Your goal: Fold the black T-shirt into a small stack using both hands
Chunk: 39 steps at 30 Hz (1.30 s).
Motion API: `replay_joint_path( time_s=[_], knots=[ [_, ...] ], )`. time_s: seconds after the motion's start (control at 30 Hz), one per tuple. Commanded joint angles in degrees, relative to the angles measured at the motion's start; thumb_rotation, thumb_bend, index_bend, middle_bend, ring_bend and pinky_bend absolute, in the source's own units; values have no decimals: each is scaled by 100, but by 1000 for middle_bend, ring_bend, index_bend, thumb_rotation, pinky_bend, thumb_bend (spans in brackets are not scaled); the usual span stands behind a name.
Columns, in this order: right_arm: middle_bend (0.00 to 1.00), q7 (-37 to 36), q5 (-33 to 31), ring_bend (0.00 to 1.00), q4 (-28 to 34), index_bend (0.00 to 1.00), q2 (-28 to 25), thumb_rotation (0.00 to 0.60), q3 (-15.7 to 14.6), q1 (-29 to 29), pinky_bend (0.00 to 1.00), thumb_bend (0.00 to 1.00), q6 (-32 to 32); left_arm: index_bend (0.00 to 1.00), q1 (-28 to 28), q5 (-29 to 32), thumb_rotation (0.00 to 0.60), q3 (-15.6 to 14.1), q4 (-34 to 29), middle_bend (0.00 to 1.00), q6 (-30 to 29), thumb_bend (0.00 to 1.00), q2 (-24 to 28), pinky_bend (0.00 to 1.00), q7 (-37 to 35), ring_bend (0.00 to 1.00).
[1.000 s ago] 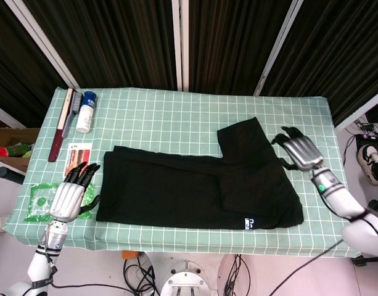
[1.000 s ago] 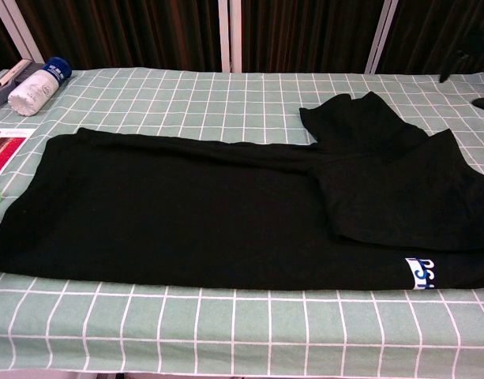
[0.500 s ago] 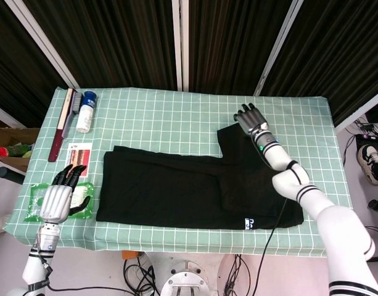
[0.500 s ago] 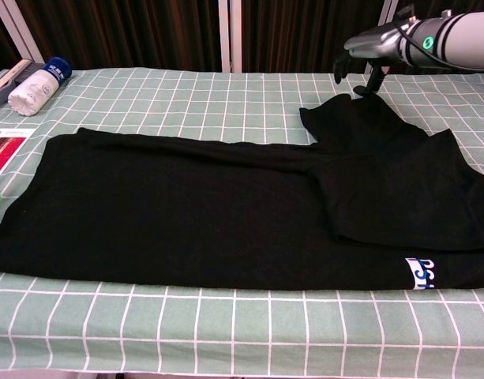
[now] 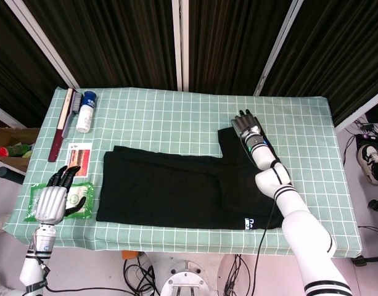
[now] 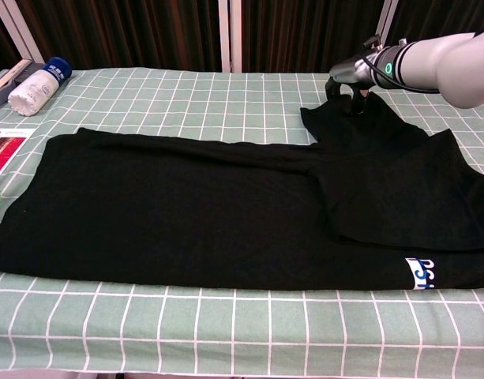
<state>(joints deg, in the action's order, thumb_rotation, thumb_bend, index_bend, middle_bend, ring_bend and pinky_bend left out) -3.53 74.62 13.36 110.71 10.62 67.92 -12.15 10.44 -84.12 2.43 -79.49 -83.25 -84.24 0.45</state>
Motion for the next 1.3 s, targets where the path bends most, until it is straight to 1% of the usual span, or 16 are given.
replay_joint_path(
  time_s=[0.03, 0.1, 0.2, 0.3, 0.4, 0.47, 0.53, 0.6, 0.63, 0.73, 0.8, 0.83, 0.93, 1.1, 1.2, 1.3],
  knots=[
    [284, -115, 5, 63, 48, 493, -14, 600, 30, -85, 138, 465, -196, 103, -11, -24, 600, 13, 37, 111, -31, 267, -13, 169, -35, 62],
    [303, -198, 42, 76, 154, 544, -79, 600, 27, -153, 138, 466, -387, 102, -20, -41, 600, 17, 67, 109, -53, 266, -20, 169, -61, 62],
    [316, -387, 127, 82, 497, 581, -289, 600, 11, -314, 139, 465, -796, 103, -30, -79, 600, 23, 105, 109, -91, 266, -26, 169, -100, 62],
    [321, -489, 295, 92, 1069, 588, -646, 600, -81, -546, 139, 465, -1345, 102, -38, -146, 600, 18, 125, 109, -142, 267, -26, 169, -114, 62],
    [322, -340, 454, 105, 1982, 592, -1194, 600, -180, -850, 142, 465, -1998, 103, -47, -221, 600, 4, 127, 109, -197, 266, -19, 169, -127, 61],
    [323, 15, 465, 114, 2868, 592, -1701, 600, -206, -1092, 148, 464, -2403, 103, -50, -269, 600, -5, 125, 109, -225, 266, -12, 169, -140, 62],
    [323, 622, 341, 115, 3899, 590, -2256, 600, -185, -1352, 150, 463, -2757, 102, -56, -322, 600, -12, 130, 109, -268, 266, -10, 169, -155, 62],
    [323, 1293, 108, 116, 4832, 587, -2727, 600, -156, -1581, 152, 462, -3012, 102, -63, -373, 600, -26, 134, 109, -306, 266, -8, 169, -168, 62],
    [323, 1796, -100, 117, 5446, 586, -3018, 600, -147, -1729, 155, 460, -3181, 102, -70, -404, 600, -32, 135, 109, -333, 266, -6, 169, -181, 62],
    [323, 3057, -664, 121, 6840, 583, -3587, 600, -200, -2038, 158, 453, -3649, 103, -89, -456, 600, -49, 152, 109, -383, 266, -15, 169, -219, 62],
    [321, 3734, -957, 120, 7604, 574, -3824, 600, -291, -2201, 158, 452, -3988, 103, -99, -487, 600, -59, 171, 109, -408, 267, -27, 169, -246, 62],
    [321, 3956, -1039, 120, 7868, 568, -3896, 600, -333, -2259, 159, 452, -4126, 103, -103, -505, 600, -67, 179, 109, -421, 267, -34, 169, -258, 62],
    [321, 4520, -1161, 121, 8505, 559, -4054, 600, -471, -2432, 166, 452, -4563, 103, -123, -562, 600, -100, 206, 109, -456, 266, -51, 169, -280, 62],
    [321, 5166, -1158, 120, 9110, 554, -4122, 600, -749, -2683, 172, 450, -5085, 103, -166, -616, 600, -141, 204, 109, -510, 266, -60, 169, -303, 62],
    [317, 5415, -1143, 120, 9166, 531, -4039, 600, -917, -2746, 172, 447, -5143, 103, -181, -640, 600, -158, 199, 109, -523, 267, -69, 169, -302, 62],
    [299, 5626, -1199, 120, 9104, 464, -3891, 600, -1083, -2791, 173, 443, -5113, 108, -194, -653, 600, -182, 187, 109, -512, 266, -75, 169, -278, 62]
  ],
)
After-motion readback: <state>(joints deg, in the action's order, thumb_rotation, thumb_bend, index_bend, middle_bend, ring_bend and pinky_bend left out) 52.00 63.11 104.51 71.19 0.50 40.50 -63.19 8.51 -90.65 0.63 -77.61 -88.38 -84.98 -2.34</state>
